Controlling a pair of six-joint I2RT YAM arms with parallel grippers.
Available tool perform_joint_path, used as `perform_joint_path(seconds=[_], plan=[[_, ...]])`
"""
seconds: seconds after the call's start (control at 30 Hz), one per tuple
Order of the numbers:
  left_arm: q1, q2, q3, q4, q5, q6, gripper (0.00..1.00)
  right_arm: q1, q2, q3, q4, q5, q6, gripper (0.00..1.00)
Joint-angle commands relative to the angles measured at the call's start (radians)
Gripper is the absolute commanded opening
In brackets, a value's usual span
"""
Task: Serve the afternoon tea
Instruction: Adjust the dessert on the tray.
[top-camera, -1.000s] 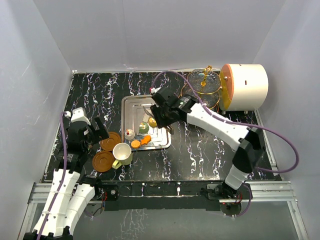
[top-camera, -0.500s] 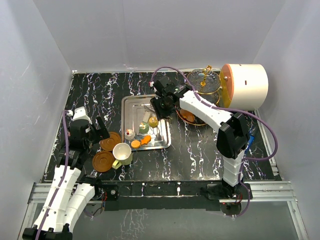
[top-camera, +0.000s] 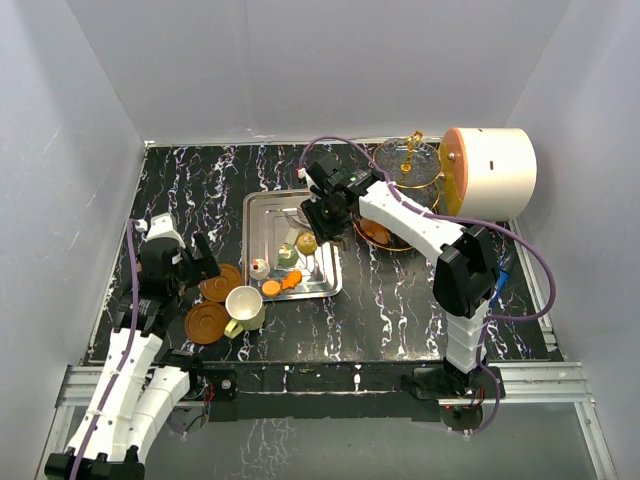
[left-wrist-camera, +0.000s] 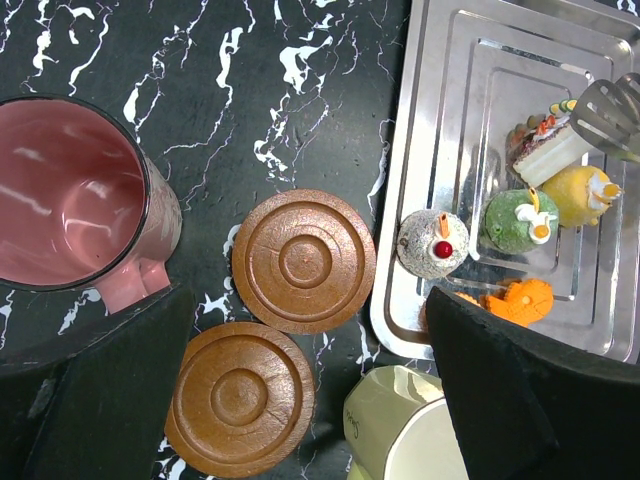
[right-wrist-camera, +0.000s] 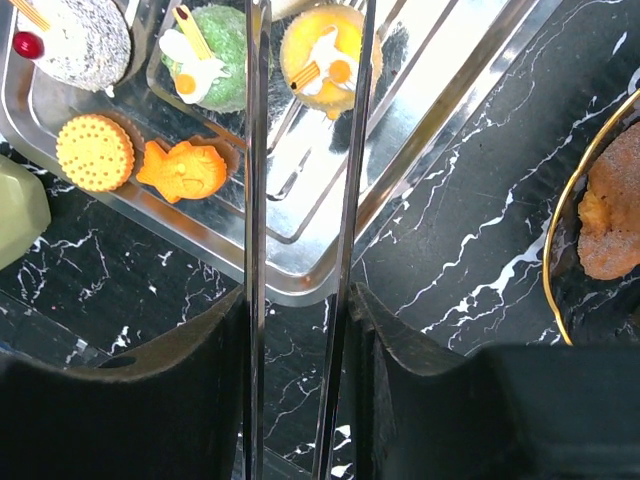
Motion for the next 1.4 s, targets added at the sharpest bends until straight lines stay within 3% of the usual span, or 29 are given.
perform_joint_path(seconds=[0.0, 0.43, 1.37], plan=[[-0.003, -0.015, 0.023, -0.009, -0.012, 0.003, 0.99, -0.003, -0.045, 0.002, -0.025, 0.023, -0.052, 0.36], [-0.002, -0.011, 0.022, -0.006, -0.011, 0.002, 0.99, -0.003, -0.062, -0.013, -0.030, 0.013, -0.076, 0.36], [-0.002, 0.013, 0.023, -0.006, -0.014, 0.004, 0.99, -0.003, 0.081, 0.191, -0.123, 0.049, -0.118, 0.35]])
